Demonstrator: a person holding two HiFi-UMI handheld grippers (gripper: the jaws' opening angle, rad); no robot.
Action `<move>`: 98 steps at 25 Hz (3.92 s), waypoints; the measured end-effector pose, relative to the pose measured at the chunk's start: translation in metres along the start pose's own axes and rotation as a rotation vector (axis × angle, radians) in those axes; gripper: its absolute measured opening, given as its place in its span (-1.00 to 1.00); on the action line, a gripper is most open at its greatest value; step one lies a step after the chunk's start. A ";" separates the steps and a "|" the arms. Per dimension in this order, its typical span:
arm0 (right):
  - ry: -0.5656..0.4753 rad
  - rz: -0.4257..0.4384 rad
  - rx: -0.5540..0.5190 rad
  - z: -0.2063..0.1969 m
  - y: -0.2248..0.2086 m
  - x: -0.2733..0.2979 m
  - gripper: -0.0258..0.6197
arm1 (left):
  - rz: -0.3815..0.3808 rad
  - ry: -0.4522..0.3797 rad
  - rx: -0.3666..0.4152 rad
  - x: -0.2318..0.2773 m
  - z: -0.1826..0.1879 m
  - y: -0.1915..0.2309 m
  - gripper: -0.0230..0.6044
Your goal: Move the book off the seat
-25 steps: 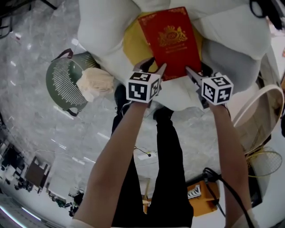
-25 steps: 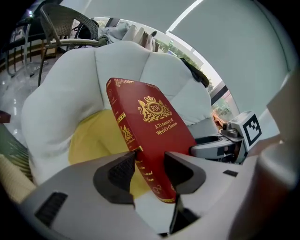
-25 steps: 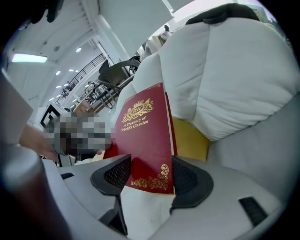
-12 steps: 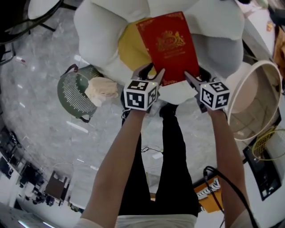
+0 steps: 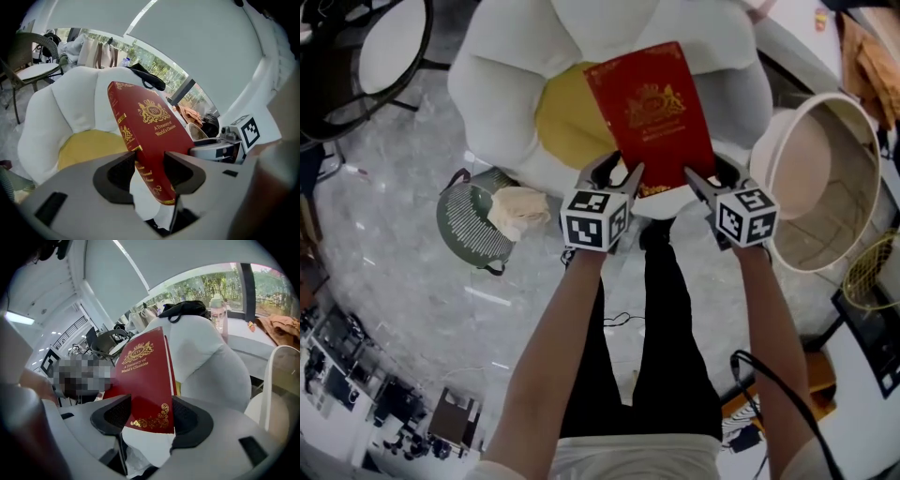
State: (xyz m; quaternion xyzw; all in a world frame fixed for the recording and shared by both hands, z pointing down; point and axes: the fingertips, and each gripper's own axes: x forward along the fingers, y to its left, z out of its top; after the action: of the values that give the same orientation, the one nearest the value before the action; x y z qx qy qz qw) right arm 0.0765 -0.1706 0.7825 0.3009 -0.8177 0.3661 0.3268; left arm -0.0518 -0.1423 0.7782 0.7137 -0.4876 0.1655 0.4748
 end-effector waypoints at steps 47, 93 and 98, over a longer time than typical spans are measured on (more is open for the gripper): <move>-0.349 -0.402 0.574 -0.172 -0.176 -0.275 -0.05 | -0.407 0.332 0.566 0.132 -0.063 -0.342 -0.32; -0.474 -0.406 0.496 -0.097 -0.120 -0.427 -0.67 | -0.513 0.428 0.911 0.007 0.017 -0.424 -0.78; -0.512 -0.380 0.468 -0.076 -0.077 -0.484 -0.75 | -0.519 0.344 0.925 -0.066 0.039 -0.451 -0.89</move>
State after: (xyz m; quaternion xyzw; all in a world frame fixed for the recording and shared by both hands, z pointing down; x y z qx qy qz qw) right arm 0.4497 -0.0307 0.4877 0.5948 -0.6970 0.3886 0.0968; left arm 0.2928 -0.1062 0.4796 0.9071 -0.0882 0.3539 0.2101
